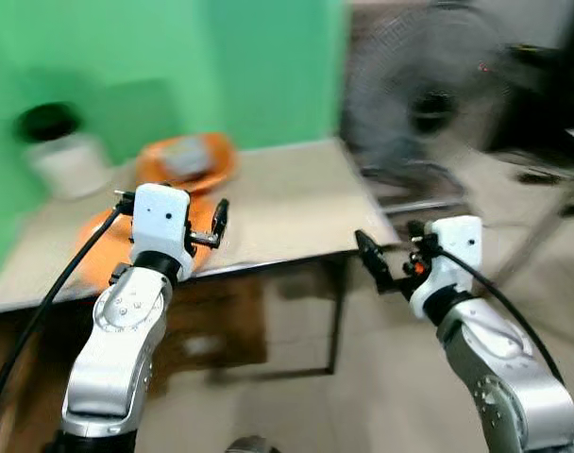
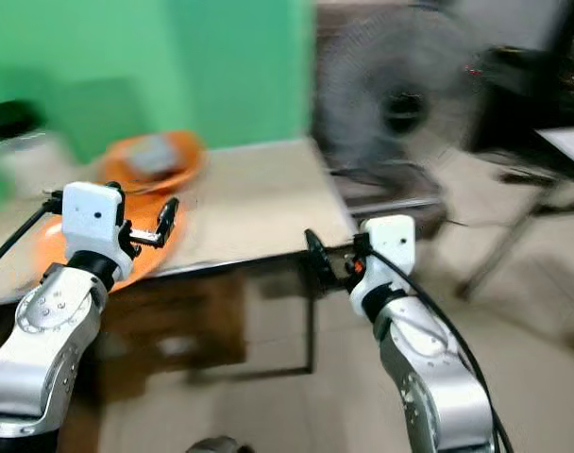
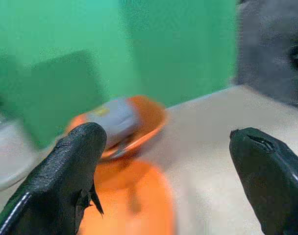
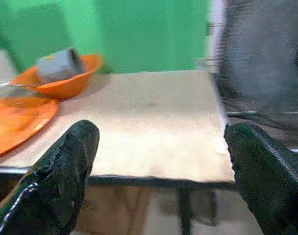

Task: Setting the table

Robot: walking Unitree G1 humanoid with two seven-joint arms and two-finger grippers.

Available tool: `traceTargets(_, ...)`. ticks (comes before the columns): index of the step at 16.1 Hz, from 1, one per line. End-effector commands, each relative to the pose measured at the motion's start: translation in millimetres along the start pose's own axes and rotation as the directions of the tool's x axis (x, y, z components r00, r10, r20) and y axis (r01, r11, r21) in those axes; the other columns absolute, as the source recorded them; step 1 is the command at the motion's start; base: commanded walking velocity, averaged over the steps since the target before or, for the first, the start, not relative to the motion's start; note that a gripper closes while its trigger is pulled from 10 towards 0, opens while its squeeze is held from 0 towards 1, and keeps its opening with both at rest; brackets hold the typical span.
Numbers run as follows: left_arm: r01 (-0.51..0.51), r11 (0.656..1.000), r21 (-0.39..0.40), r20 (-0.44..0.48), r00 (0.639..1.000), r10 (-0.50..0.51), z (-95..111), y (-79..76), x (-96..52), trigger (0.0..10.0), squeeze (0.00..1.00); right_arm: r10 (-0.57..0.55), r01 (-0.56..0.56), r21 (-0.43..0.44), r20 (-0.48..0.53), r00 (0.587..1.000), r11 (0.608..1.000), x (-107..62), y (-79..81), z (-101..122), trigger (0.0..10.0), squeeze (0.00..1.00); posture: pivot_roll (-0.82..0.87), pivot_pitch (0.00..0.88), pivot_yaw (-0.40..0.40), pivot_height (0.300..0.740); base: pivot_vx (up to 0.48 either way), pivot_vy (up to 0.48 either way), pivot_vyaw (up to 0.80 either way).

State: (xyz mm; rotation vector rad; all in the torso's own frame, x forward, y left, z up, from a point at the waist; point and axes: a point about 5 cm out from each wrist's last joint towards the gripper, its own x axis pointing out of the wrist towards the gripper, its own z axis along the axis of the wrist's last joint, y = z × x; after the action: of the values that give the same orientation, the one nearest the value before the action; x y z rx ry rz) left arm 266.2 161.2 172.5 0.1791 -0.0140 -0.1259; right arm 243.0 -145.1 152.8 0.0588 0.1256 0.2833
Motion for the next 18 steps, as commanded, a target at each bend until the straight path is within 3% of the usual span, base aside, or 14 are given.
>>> traceTargets(1,0.011,1.0,0.002,0.007,1.0,-0.011,2,-1.1,0.2,10.0,0.0,0.006,-0.006,-0.001,0.006,1.0,1.0,0.8,-0.5,1,10.0,1.0,0.1,0.0,0.059,0.74,0.0,0.0,0.8)
traceTargets(7,0.01,1.0,0.013,0.0,1.0,-0.01,1,-2.5,0.7,10.0,0.0,-0.024,0.024,0.002,-0.008,1.0,1.0,4.3,-11.0,3,10.0,1.0,0.1,0.0,0.054,0.74,0.0,0.0,0.8)
traceTargets(13,0.038,0.999,0.0,0.005,0.999,-0.038,0,-5.2,0.2,10.0,0.0,-0.032,0.032,-0.004,-0.004,0.999,0.999,5.9,-11.5,3,10.0,1.0,0.09,0.0,0.057,0.74,0.0,0.0,0.8)
traceTargets(18,0.058,0.998,-0.017,0.007,0.998,-0.058,0,-7.9,0.6,10.0,0.0,-0.047,0.047,0.003,0.007,0.999,0.999,5.5,-14.0,5,10.0,1.0,0.09,0.0,0.057,0.74,0.284,0.0,0.0)
